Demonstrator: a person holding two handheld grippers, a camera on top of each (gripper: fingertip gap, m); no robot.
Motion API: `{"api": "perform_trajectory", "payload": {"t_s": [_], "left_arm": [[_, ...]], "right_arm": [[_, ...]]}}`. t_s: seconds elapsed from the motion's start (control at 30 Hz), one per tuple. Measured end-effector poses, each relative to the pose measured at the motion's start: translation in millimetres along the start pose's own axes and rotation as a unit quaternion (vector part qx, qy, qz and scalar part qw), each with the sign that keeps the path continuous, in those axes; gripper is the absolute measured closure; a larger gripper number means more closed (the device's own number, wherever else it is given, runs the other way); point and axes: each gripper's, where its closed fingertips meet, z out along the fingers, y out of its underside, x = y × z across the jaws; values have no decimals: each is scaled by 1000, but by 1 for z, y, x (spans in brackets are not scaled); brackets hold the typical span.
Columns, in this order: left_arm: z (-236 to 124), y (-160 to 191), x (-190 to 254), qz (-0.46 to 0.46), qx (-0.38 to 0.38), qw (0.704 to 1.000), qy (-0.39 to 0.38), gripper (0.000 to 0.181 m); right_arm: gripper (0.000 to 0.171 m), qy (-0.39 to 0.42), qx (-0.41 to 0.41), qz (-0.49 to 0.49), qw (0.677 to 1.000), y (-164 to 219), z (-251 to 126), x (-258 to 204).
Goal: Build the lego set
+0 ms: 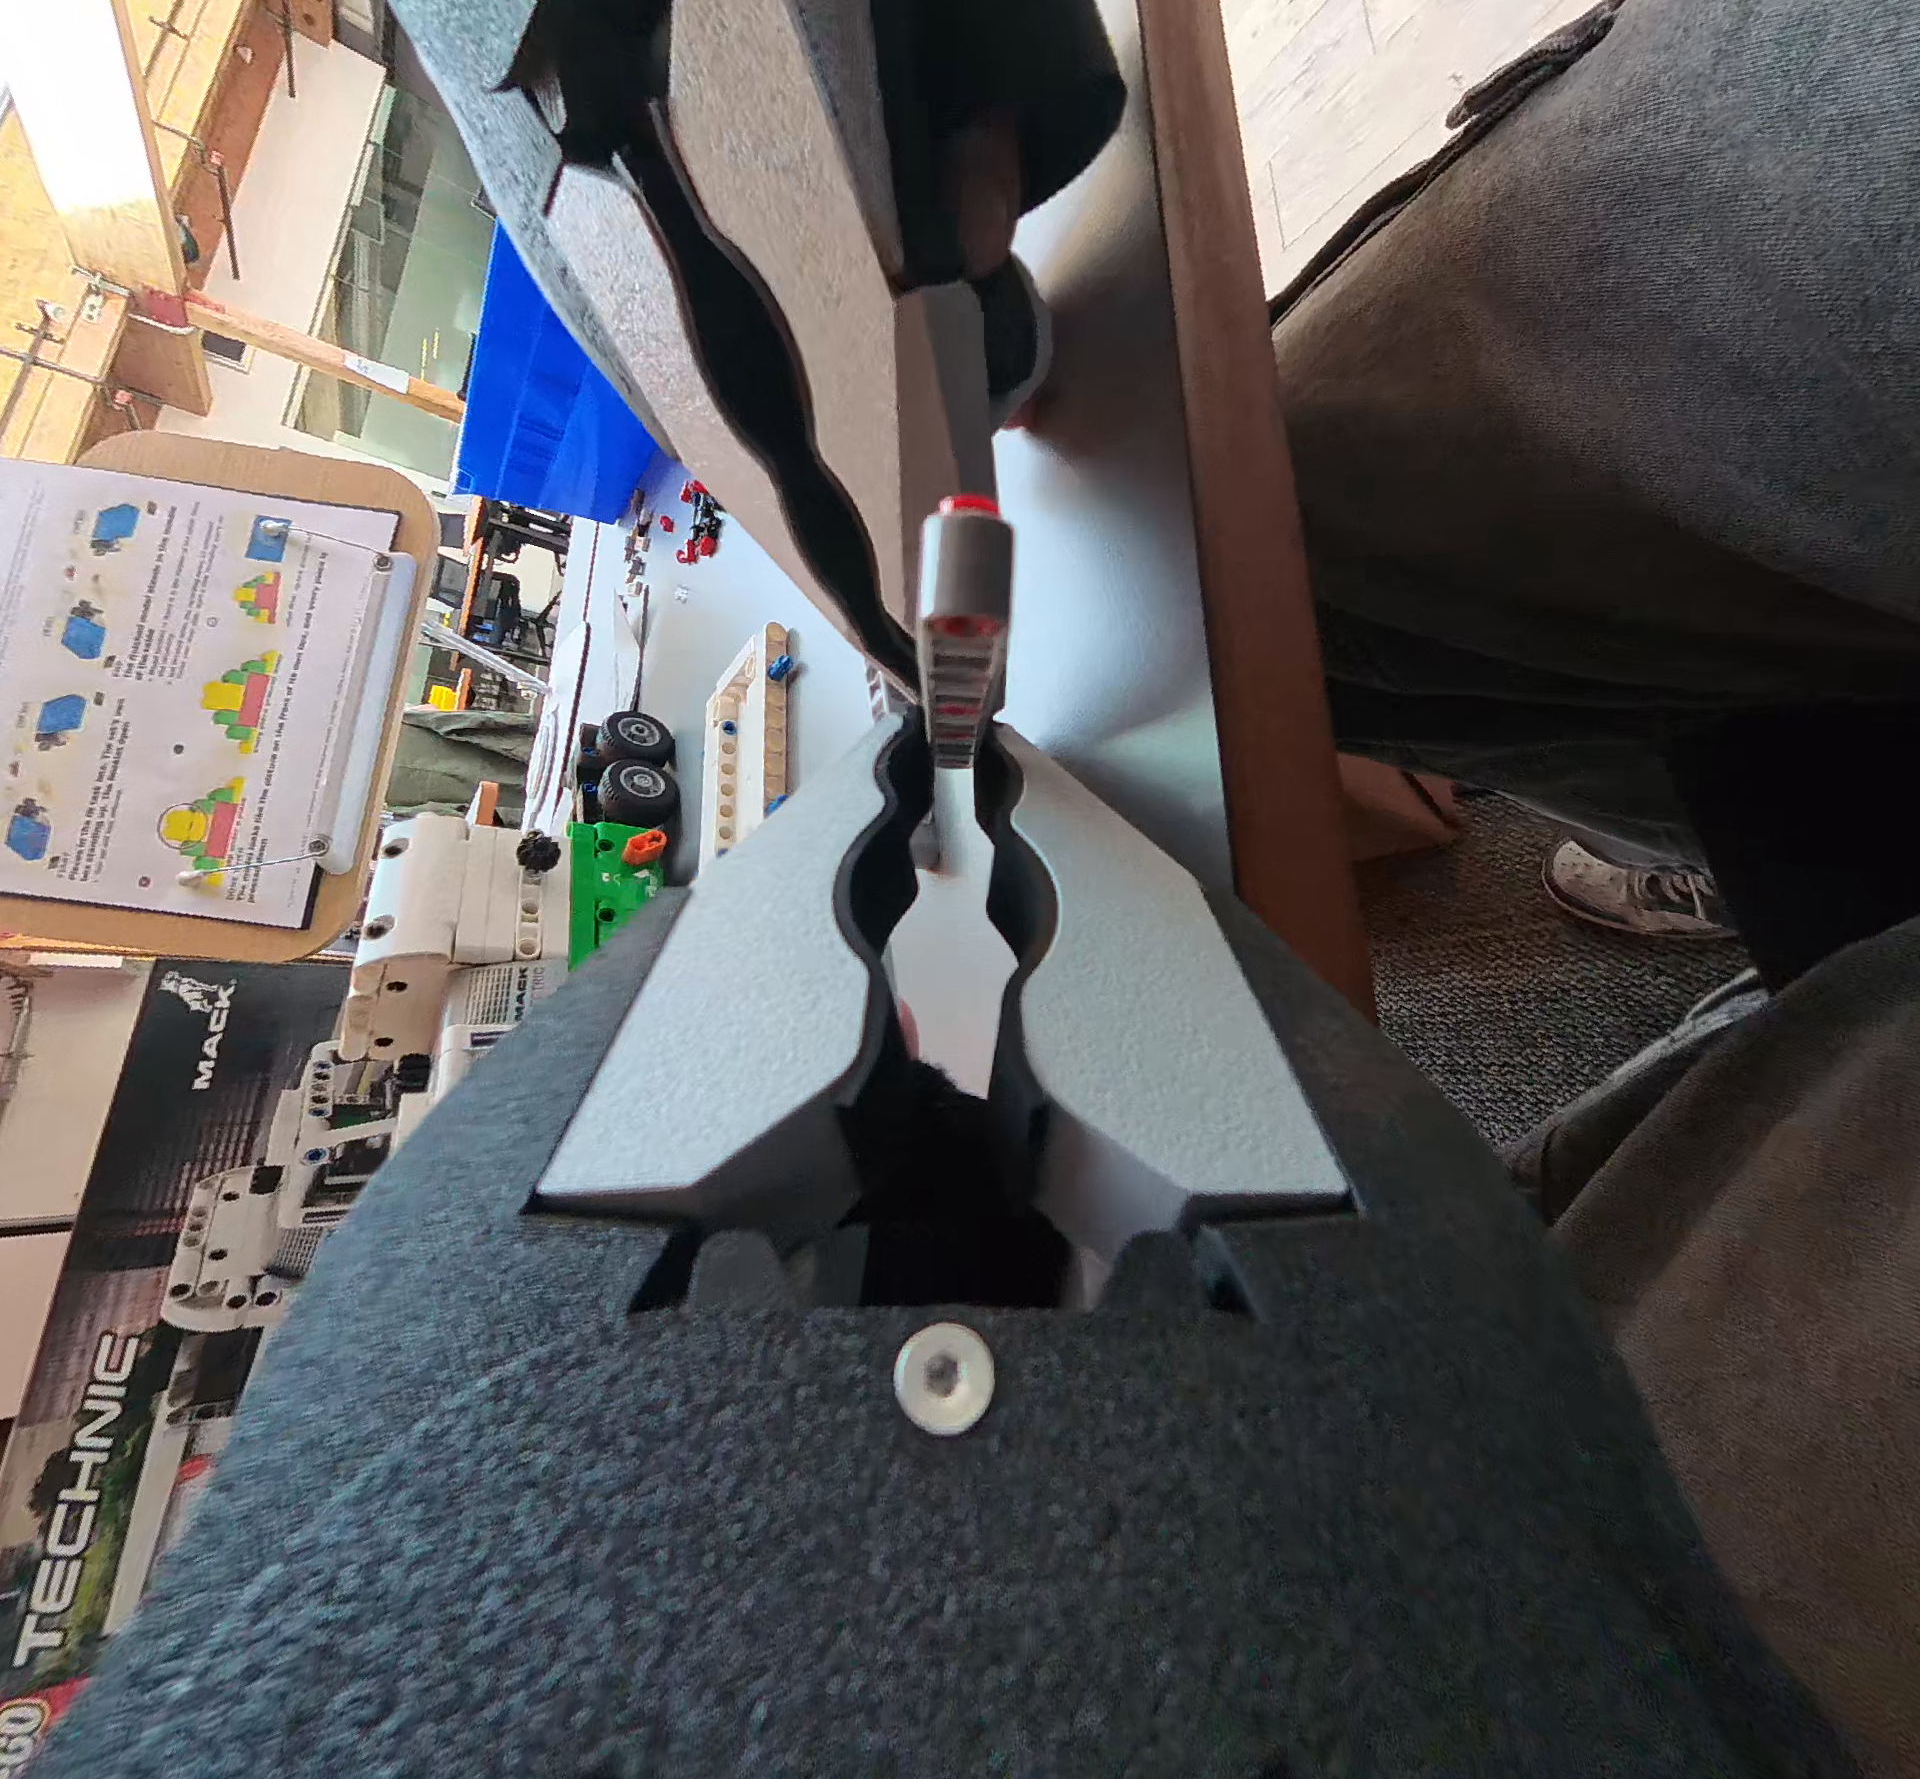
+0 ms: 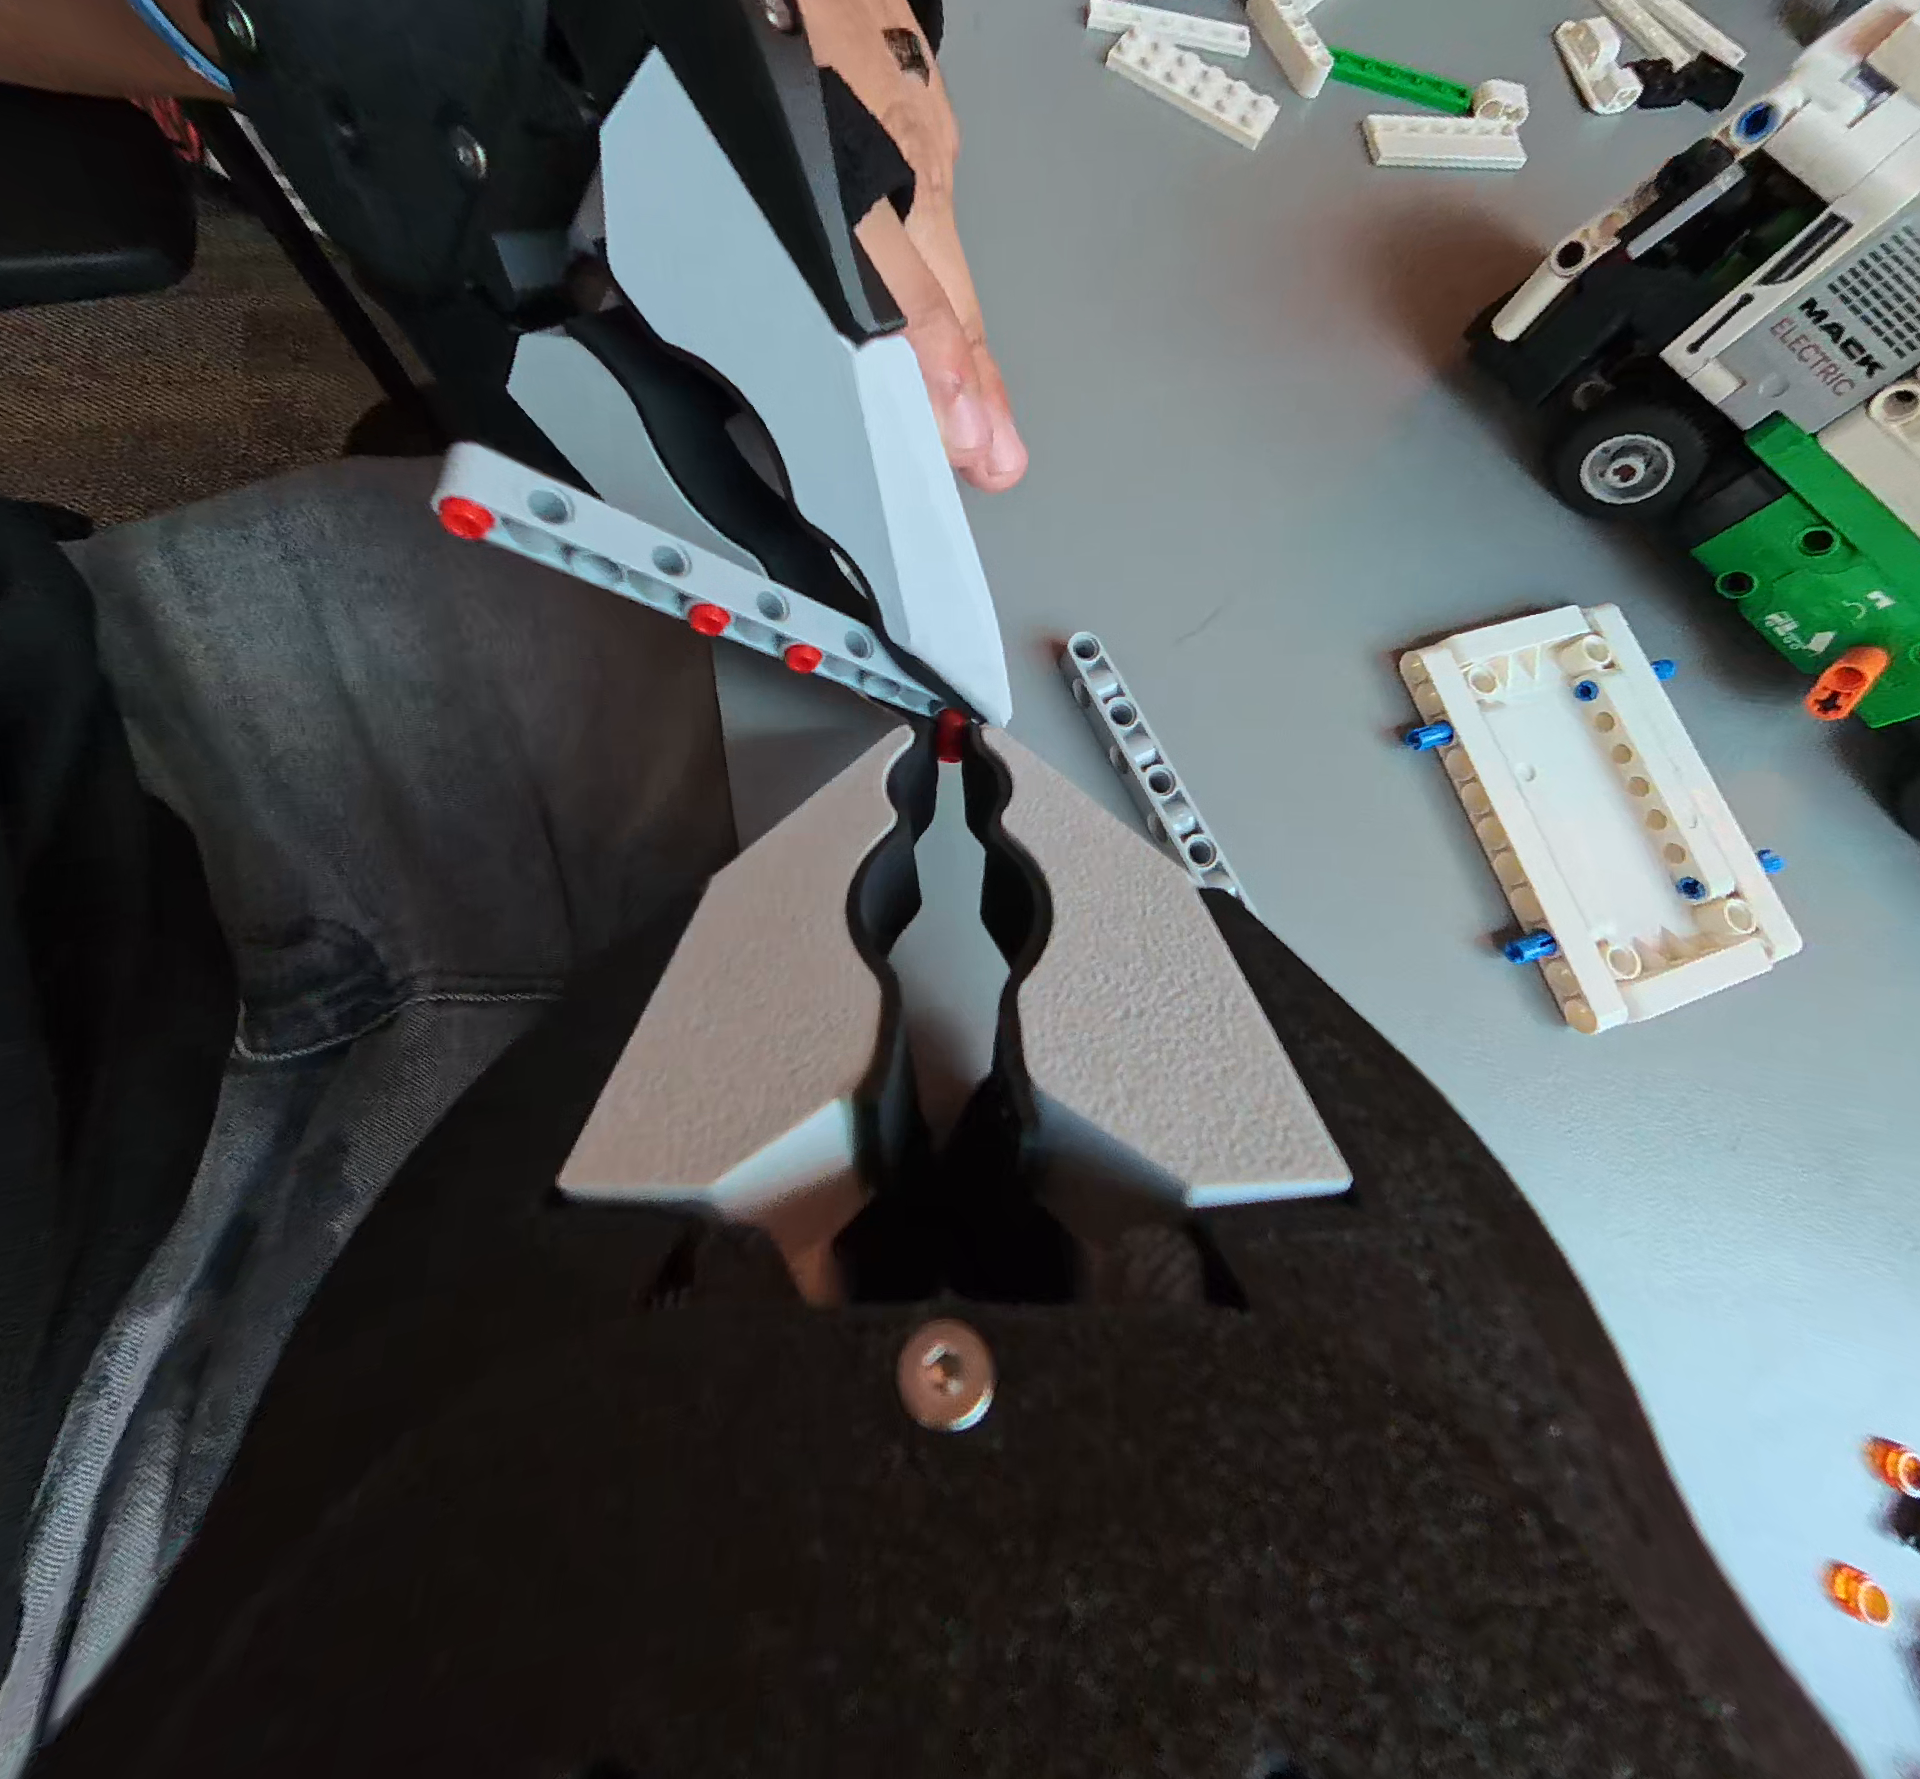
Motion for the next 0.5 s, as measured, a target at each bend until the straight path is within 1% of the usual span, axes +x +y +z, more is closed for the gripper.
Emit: {"api": "perform_trajectory", "payload": {"t_s": [0.1,0.17,0.3,0.4,0.5], "left_arm": [[1,2,1,-8,-7,1000,6,175],[1,1,1,-16,-6,1000,12,175],[0,-1,0,-19,-6,1000,7,175],[-3,-3,-2,4,0,1000,-16,175],[-3,-8,-6,33,4,998,-44,175]], "right_arm": [[168,7,-3,-13,1000,1,2,1],[168,-7,0,-4,1000,1,1,0],[168,-75,4,68,995,-1,-1,-2],[168,-101,16,94,990,-4,-3,-4],[168,-149,39,142,978,-6,-9,-6]]}}
